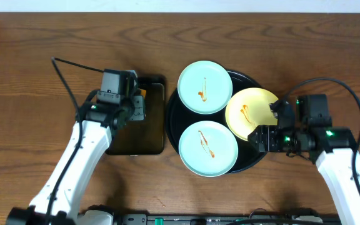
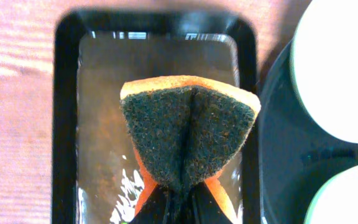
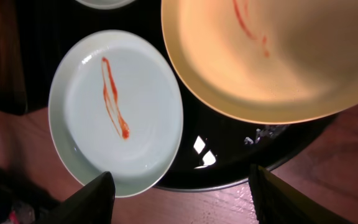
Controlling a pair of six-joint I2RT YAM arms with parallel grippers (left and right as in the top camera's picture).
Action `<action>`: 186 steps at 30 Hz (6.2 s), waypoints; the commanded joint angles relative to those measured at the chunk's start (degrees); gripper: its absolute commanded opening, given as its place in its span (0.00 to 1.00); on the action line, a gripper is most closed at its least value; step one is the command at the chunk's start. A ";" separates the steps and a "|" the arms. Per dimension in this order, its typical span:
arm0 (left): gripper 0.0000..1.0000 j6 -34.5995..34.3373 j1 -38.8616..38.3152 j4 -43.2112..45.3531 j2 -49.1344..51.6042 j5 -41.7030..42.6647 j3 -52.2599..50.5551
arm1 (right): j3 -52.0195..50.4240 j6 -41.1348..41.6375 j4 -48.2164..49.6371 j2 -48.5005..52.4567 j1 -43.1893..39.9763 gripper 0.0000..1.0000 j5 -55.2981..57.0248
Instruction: Clean dirty plates on tray and stack at the side
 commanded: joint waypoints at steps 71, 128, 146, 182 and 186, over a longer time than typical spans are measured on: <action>0.08 -7.32 -0.24 -2.32 2.40 5.16 0.31 | 0.66 6.29 8.74 28.55 9.88 0.01 -1.27; 0.07 -22.40 -36.50 4.17 25.94 14.19 5.84 | 0.66 6.29 7.54 28.55 9.88 0.01 -1.22; 0.08 -21.77 -28.04 2.34 25.94 3.93 5.84 | 0.66 6.27 6.91 28.55 9.84 0.01 -1.22; 0.08 -15.52 -7.87 -11.47 8.11 -4.79 5.81 | 0.66 6.27 9.88 28.55 12.90 0.04 1.18; 0.08 -15.50 -4.90 -11.50 8.11 -4.76 5.81 | 0.66 6.29 10.71 28.55 13.64 0.01 1.16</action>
